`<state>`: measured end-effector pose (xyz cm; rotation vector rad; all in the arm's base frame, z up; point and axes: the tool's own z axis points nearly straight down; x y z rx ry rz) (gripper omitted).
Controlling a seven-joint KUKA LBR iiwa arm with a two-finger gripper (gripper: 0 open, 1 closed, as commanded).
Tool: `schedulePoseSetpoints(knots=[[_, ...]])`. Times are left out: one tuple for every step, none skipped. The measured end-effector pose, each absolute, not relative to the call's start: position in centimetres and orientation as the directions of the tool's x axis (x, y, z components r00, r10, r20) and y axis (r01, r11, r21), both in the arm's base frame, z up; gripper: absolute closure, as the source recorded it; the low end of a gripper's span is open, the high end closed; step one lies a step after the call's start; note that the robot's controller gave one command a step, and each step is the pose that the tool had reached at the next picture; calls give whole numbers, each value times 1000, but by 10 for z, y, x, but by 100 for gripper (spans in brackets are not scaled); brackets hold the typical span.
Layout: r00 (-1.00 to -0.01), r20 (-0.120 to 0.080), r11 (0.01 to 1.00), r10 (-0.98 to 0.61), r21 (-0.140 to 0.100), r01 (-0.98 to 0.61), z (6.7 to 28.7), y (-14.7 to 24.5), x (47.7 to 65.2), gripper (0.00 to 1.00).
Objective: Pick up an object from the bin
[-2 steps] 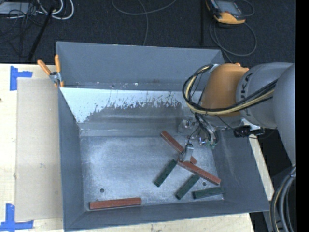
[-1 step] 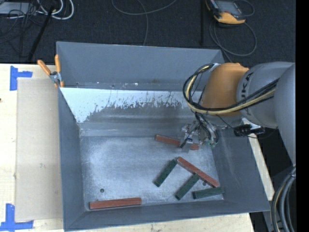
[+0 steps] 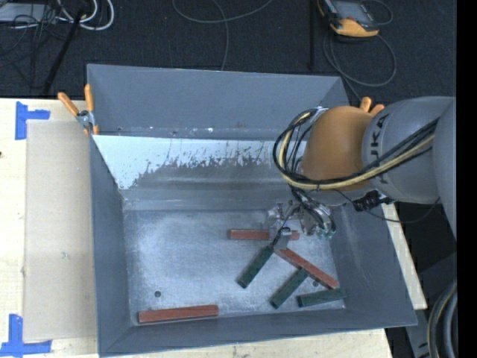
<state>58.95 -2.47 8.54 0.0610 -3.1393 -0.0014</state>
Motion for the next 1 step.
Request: schedulePoseSetpoints(knots=[[-996, -8, 996, -94, 0, -94, 211, -6, 577, 100]])
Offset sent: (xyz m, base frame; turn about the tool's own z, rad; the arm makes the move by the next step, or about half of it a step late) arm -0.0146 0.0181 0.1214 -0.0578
